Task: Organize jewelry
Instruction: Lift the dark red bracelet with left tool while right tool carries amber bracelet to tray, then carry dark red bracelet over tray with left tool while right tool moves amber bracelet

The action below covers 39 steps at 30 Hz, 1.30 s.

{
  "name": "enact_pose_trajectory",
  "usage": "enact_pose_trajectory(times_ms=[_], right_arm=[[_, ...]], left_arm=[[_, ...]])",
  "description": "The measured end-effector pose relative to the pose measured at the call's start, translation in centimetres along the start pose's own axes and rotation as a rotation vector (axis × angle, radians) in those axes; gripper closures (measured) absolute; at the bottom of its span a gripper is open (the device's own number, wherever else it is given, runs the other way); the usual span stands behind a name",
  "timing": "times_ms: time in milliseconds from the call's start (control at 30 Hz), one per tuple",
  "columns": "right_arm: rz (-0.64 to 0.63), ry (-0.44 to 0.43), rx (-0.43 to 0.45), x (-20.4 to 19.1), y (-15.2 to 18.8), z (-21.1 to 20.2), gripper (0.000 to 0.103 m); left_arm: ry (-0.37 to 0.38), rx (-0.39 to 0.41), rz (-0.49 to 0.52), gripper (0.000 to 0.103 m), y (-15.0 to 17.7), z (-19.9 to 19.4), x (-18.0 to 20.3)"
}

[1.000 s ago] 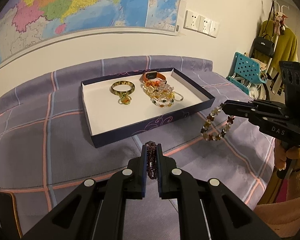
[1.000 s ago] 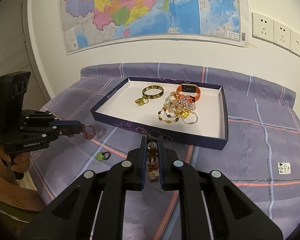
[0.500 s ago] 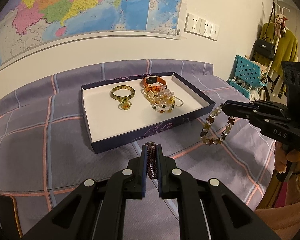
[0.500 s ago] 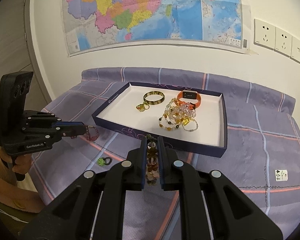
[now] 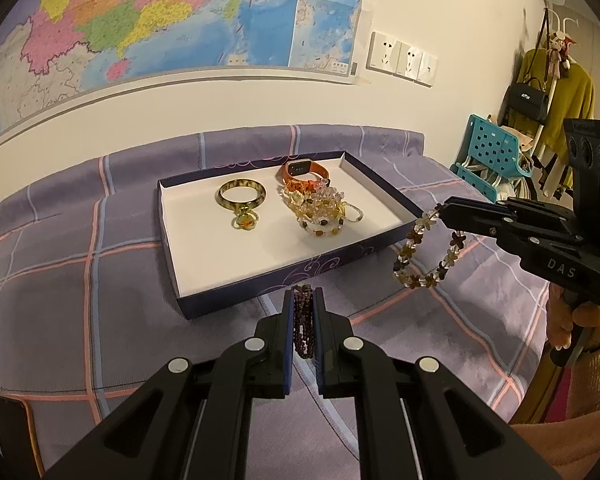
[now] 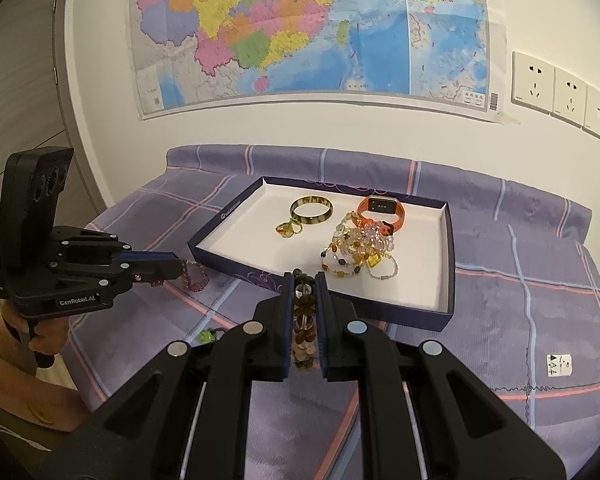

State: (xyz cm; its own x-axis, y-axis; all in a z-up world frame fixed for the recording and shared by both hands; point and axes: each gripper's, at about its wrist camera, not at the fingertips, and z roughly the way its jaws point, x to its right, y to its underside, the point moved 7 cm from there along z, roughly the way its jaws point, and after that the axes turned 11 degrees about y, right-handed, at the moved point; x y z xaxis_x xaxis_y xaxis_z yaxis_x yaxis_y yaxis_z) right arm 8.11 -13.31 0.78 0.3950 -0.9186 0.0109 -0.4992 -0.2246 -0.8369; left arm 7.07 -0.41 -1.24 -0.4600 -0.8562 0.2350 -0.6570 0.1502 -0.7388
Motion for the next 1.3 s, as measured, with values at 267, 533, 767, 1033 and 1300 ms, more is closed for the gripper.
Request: enact_pose_trajectory(times_ms=[267,533,767,1033,1300], right_arm=[[-0.004,-0.004,0.008,0.0,-0.6,0.1,0.093],[-0.005,0.000,0.011,0.1,-0.9,0.2,0.093],[-0.005,-0.003,0.013,0.0,-1.2,0.3,0.093],[-0.009,-0.007,0.018,0.0,-1.9,0.6,0.093],[-0.004,-0.012,0.026,0.0,-2.5,0.7,0.093]], left_arm=[[0.003,0.005,-0.006,0.096,-0.2,-0.1,-0.1],[0.003,0.012,-0.004,0.096,-0.8,0.1,0.0],[-0.001,0.014,-0.004,0.096,-1.1,0.2,-0.1],[-0.005,0.013,-0.001,0.096,-1.4,0.4,-0.1],[-0.006,0.017,-0.005,0.096,-1.9,0.5,-0.4]])
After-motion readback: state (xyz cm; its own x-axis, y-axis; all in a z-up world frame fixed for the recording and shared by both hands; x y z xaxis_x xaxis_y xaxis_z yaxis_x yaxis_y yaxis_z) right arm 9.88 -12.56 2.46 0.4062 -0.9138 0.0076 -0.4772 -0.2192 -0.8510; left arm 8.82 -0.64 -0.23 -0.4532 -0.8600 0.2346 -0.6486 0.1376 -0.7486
